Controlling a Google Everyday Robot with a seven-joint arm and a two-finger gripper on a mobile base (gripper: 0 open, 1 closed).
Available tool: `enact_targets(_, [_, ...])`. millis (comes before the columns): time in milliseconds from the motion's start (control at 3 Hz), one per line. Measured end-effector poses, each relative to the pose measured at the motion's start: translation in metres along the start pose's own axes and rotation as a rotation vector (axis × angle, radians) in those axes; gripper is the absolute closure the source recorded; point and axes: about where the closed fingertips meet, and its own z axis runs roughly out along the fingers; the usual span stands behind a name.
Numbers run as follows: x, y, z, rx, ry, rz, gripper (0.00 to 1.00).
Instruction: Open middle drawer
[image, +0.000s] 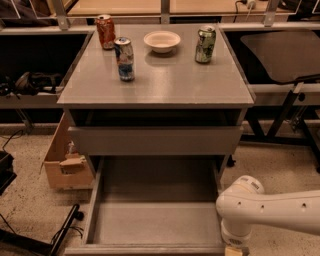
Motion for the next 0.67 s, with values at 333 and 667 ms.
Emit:
enact_targets(333, [0.051,-0.012,-0.066,-0.037,-0.037,0.114,0.0])
enact_targets(667, [0.09,-0.012,-0.138,-0.049,-0.103,0.162,0.0])
